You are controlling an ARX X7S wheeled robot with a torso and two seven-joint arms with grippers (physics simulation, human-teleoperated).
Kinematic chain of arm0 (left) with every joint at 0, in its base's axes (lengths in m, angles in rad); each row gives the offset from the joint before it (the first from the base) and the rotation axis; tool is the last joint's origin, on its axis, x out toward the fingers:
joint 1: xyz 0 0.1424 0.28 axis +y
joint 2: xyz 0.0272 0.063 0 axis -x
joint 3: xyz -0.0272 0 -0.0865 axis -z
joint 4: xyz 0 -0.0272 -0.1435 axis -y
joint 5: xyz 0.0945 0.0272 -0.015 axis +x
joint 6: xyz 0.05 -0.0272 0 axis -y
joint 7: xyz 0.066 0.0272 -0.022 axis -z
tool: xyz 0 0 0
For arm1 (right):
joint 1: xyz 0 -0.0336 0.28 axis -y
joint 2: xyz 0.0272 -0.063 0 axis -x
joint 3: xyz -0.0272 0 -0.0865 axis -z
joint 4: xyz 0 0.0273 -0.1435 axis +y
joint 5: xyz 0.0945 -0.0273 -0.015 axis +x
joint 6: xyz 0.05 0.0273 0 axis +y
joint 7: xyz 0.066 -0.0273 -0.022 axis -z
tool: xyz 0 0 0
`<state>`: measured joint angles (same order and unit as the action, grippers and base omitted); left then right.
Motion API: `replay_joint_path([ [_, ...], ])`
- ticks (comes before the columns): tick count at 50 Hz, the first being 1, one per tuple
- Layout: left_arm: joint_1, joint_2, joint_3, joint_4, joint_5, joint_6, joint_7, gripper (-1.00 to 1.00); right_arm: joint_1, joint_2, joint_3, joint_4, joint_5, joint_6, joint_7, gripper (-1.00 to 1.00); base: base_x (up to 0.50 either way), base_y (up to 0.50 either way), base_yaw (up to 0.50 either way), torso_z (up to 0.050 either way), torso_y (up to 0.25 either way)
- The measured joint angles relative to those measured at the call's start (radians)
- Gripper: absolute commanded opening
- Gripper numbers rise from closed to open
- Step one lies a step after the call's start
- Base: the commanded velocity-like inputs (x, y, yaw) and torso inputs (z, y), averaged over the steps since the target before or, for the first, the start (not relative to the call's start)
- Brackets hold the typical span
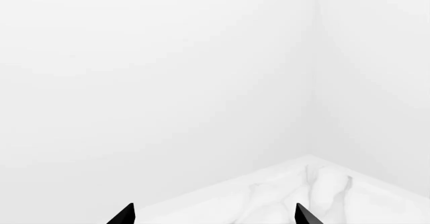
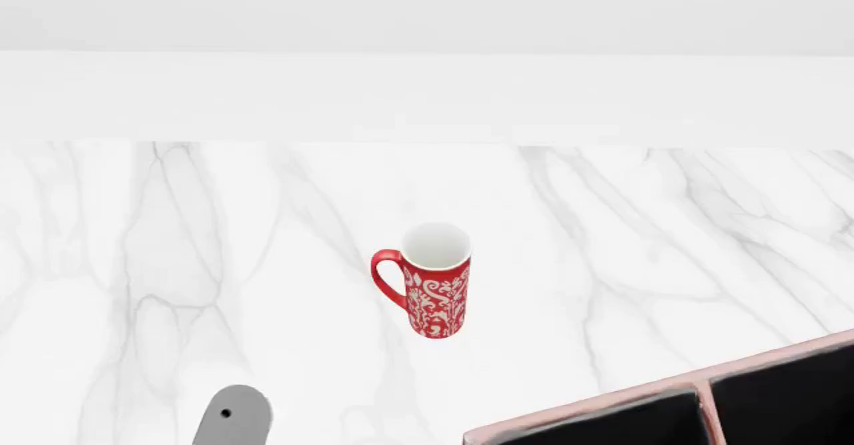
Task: Pick up the book and place it in the right compartment of the caddy.
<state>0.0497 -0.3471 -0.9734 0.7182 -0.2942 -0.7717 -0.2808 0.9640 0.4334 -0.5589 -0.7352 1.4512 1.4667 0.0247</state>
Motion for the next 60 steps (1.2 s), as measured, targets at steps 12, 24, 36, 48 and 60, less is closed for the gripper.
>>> replay_joint_path([
  [12, 0.003, 0.003, 0.005, -0.004, 0.002, 0.007, -0.001, 1.0, -0.048, 0.012, -0.131, 0.029, -0.236, -0.12, -0.184, 1.0, 0.0, 0.0, 0.0, 0.0, 0.0],
  [24, 0.005, 0.005, 0.005, -0.006, 0.001, 0.012, -0.001, 1.0, -0.085, 0.024, -0.237, 0.085, -0.389, -0.228, -0.307, 1.0, 0.0, 0.0, 0.0, 0.0, 0.0],
  [36, 0.007, 0.005, 0.004, -0.003, -0.002, 0.013, -0.001, 1.0, -0.111, 0.026, -0.318, 0.157, -0.491, -0.316, -0.393, 1.0, 0.0, 0.0, 0.0, 0.0, 0.0],
  [48, 0.007, 0.005, 0.008, 0.0, -0.004, 0.013, -0.003, 1.0, -0.128, 0.022, -0.379, 0.246, -0.561, -0.384, -0.461, 1.0, 0.0, 0.0, 0.0, 0.0, 0.0],
  [60, 0.009, 0.008, 0.013, -0.002, -0.003, 0.02, -0.004, 1.0, -0.147, 0.011, -0.437, 0.334, -0.613, -0.426, -0.508, 1.0, 0.0, 0.0, 0.0, 0.0, 0.0],
])
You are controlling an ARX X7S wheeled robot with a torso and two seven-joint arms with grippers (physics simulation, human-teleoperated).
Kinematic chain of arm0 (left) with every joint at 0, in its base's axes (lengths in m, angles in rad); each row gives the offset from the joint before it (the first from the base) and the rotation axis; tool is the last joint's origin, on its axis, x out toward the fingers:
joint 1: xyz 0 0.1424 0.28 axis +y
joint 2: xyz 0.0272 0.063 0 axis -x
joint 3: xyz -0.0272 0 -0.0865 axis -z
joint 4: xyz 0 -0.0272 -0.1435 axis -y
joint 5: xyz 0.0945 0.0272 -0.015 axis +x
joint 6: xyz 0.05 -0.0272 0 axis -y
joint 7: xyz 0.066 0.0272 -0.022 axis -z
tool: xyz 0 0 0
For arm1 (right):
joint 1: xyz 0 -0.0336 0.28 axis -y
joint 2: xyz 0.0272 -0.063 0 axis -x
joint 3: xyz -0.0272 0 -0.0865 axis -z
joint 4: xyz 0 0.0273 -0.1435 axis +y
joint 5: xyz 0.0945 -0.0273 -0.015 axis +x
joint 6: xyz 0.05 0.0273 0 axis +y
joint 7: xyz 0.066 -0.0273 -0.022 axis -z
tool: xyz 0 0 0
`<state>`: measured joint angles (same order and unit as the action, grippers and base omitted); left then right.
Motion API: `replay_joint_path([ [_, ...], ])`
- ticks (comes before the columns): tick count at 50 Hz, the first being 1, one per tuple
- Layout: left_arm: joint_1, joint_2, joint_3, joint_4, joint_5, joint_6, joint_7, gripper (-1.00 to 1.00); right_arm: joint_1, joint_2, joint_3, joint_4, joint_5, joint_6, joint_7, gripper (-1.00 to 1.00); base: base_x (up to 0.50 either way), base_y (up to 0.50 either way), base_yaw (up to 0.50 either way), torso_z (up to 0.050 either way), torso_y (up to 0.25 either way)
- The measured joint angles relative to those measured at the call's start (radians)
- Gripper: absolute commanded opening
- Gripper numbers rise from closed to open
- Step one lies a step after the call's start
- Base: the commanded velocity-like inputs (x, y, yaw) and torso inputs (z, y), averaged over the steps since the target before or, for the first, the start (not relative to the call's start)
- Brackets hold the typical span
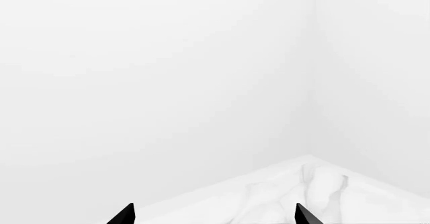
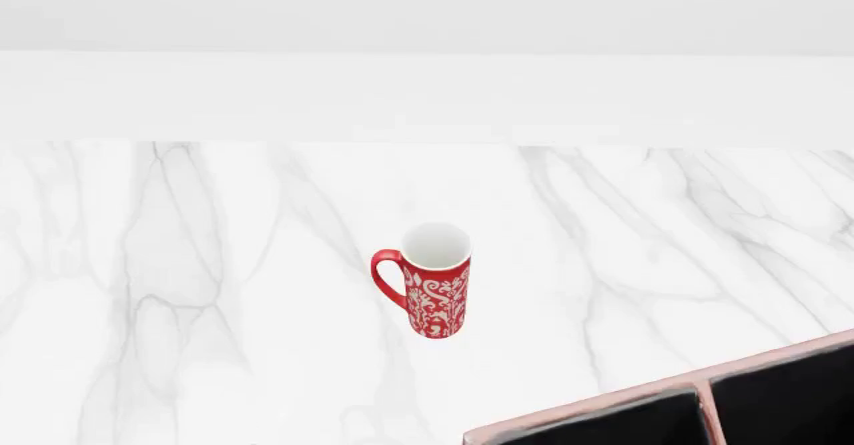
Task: Pick up the book and place it in the right compartment of the caddy.
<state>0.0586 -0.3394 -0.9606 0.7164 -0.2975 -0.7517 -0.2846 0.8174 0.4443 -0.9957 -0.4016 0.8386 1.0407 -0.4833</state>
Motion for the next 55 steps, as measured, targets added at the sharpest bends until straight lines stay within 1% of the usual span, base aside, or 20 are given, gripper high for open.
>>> replay_joint_path([
  [8, 0.001, 0.001, 0.006, -0.004, 0.002, 0.006, -0.001, 1.0, -0.011, -0.004, -0.027, 0.039, -0.019, -0.019, -0.021, 1.0, 0.0, 0.0, 0.0, 0.0, 0.0],
  [9, 0.002, 0.001, 0.006, -0.005, 0.003, 0.006, -0.001, 1.0, -0.012, -0.004, -0.031, 0.042, -0.022, -0.021, -0.024, -1.0, 0.0, 0.0, 0.0, 0.0, 0.0],
  [17, 0.003, 0.003, 0.01, -0.011, 0.004, 0.013, -0.002, 1.0, -0.015, 0.0, -0.057, 0.051, -0.05, -0.04, -0.034, -1.0, 0.0, 0.0, 0.0, 0.0, 0.0],
  [33, 0.003, 0.002, 0.013, -0.012, 0.002, 0.012, -0.004, 1.0, -0.022, 0.008, -0.066, 0.05, -0.065, -0.066, -0.028, -1.0, 0.0, 0.0, 0.0, 0.0, 0.0],
  [55, 0.009, 0.009, 0.022, -0.024, 0.004, 0.029, -0.004, 1.0, 0.029, 0.012, 0.085, -0.06, 0.027, 0.054, 0.175, -1.0, 0.0, 0.0, 0.0, 0.0, 0.0],
])
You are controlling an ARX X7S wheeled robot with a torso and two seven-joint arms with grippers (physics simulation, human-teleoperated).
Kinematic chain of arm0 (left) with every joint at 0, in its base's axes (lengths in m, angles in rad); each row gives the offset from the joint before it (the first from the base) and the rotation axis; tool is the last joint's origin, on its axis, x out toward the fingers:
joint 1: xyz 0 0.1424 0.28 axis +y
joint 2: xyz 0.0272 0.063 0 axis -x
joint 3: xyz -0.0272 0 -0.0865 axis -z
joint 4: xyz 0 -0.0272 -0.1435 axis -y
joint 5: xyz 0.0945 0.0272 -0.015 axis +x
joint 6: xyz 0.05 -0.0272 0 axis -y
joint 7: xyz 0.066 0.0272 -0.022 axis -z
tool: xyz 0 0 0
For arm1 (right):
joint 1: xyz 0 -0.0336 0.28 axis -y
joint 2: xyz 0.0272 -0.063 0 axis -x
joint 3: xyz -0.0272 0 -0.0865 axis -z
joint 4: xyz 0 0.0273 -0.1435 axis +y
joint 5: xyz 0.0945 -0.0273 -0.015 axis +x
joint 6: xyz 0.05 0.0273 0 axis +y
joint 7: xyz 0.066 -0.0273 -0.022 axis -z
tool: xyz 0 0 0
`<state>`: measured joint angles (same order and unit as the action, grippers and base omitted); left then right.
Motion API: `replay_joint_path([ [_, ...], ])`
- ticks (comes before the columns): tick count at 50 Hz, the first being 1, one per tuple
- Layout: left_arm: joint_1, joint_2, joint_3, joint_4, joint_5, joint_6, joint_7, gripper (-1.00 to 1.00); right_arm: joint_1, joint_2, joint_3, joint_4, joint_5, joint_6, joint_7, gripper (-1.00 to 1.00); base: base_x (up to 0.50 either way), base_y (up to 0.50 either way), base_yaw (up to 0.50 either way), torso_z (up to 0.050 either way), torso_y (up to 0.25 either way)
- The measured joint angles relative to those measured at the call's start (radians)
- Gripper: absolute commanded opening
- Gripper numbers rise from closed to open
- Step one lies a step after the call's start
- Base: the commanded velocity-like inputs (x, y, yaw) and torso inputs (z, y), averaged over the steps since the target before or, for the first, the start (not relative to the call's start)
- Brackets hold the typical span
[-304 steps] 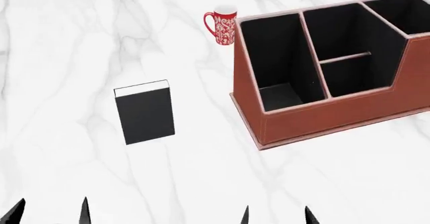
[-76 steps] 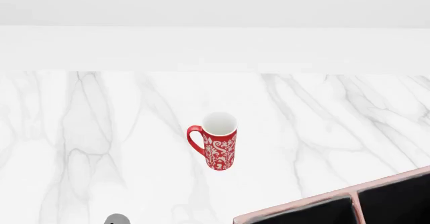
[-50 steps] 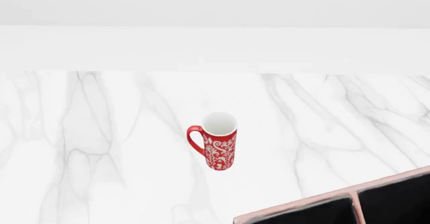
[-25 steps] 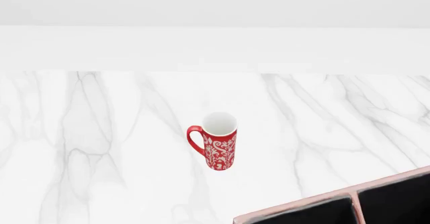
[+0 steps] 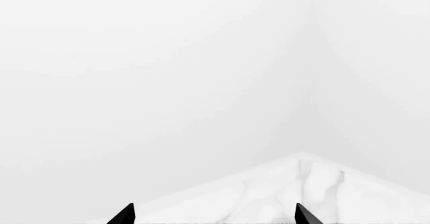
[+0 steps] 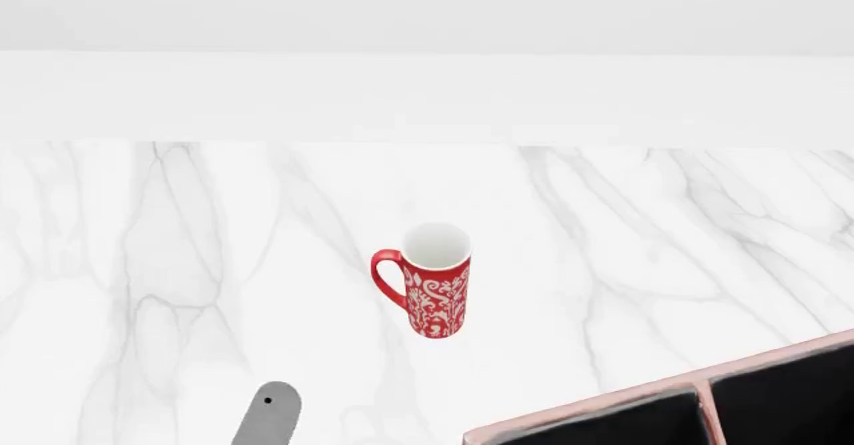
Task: Pick up the book and place it in the right compartment of the caddy.
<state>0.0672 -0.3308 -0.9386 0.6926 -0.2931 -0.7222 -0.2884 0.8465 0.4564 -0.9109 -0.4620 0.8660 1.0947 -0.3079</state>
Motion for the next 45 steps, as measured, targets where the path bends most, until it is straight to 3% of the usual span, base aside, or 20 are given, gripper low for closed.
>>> replay_joint_path([
  [11, -0.002, 0.0, 0.015, -0.002, 0.002, 0.003, -0.003, 1.0, 0.051, -0.019, 0.121, -0.022, 0.087, 0.089, 0.141, -1.0, 0.0, 0.0, 0.0, 0.0, 0.001],
  [27, -0.005, -0.001, 0.024, -0.003, -0.001, 0.003, -0.005, 1.0, 0.177, -0.054, 0.441, -0.006, 0.331, 0.278, 0.476, -1.0, 0.0, 0.0, 0.0, 0.0, 0.001],
  [45, -0.003, -0.001, 0.028, -0.008, 0.0, 0.007, -0.008, 1.0, 0.248, -0.004, 0.71, 0.052, 0.56, 0.352, 0.788, -1.0, 0.0, 0.0, 0.0, 0.0, 0.001],
])
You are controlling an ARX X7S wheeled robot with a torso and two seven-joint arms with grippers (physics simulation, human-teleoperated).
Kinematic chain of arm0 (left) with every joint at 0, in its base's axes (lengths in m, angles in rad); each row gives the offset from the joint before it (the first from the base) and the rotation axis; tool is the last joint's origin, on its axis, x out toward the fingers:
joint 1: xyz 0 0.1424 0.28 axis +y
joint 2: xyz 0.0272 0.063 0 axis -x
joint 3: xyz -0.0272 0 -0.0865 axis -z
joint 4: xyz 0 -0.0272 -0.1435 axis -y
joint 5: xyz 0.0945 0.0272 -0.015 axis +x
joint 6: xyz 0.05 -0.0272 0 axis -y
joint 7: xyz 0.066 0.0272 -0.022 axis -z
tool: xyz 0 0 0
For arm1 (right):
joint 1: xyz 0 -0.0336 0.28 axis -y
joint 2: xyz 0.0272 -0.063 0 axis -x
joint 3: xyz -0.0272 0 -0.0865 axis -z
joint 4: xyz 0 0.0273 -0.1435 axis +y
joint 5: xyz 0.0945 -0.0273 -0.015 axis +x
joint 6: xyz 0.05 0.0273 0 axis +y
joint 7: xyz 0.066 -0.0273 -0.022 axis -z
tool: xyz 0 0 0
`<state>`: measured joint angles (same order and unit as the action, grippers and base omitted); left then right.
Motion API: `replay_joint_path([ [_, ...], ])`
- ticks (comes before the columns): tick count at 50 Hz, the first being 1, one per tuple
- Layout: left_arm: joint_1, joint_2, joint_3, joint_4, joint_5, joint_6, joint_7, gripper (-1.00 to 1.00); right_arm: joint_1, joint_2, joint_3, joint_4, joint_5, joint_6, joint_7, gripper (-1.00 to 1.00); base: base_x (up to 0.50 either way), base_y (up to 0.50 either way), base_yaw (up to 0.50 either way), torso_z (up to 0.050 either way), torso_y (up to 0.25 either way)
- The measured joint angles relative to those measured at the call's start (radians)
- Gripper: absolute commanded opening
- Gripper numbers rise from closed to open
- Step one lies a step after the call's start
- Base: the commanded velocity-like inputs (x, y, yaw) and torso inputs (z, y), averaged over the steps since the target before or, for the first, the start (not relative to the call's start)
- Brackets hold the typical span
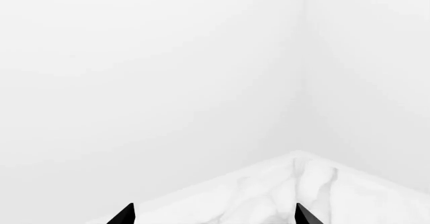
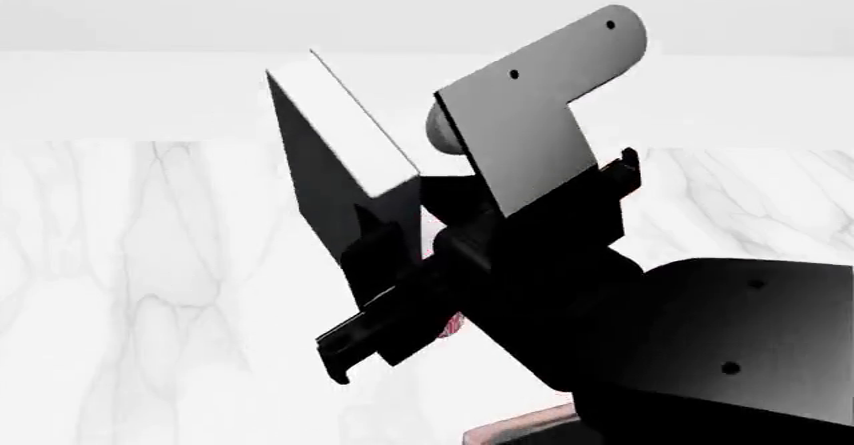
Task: Pick up the book and place it in the right compartment of the caddy.
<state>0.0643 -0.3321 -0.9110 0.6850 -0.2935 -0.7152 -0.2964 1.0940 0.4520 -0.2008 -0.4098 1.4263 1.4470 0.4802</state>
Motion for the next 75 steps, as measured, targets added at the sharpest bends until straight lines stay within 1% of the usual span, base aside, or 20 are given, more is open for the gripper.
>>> replay_joint_path([
  [13, 0.001, -0.001, -0.002, 0.003, -0.003, -0.003, -0.003, 1.0, -0.02, 0.112, 0.172, 0.03, 0.131, -0.003, 0.251, -1.0, 0.0, 0.0, 0.0, 0.0, 0.002],
  [22, 0.0, -0.003, -0.004, 0.008, -0.007, -0.008, -0.004, 1.0, -0.058, 0.202, 0.263, 0.022, 0.166, -0.024, 0.383, -1.0, 0.0, 0.0, 0.0, 0.0, 0.001],
  [34, -0.003, -0.006, -0.012, 0.018, -0.023, -0.021, -0.002, 1.0, -0.142, 0.343, 0.424, -0.002, 0.289, -0.055, 0.57, -1.0, 0.0, 0.0, 0.0, 0.0, 0.002],
  [42, -0.004, -0.006, -0.013, 0.018, -0.028, -0.023, -0.002, 1.0, -0.225, 0.415, 0.543, -0.02, 0.32, -0.069, 0.635, -1.0, 0.0, 0.0, 0.0, 0.0, 0.001],
  [55, -0.003, -0.006, -0.01, 0.016, -0.03, -0.022, -0.003, 1.0, -0.384, 0.5, 0.731, -0.058, 0.37, -0.062, 0.718, -1.0, 0.0, 0.0, 0.0, 0.0, 0.002],
  [75, 0.001, -0.003, -0.005, 0.009, -0.029, -0.013, -0.005, 1.0, -0.544, 0.551, 0.925, -0.049, 0.403, -0.055, 0.796, -1.0, 0.0, 0.0, 0.0, 0.001, 0.001],
])
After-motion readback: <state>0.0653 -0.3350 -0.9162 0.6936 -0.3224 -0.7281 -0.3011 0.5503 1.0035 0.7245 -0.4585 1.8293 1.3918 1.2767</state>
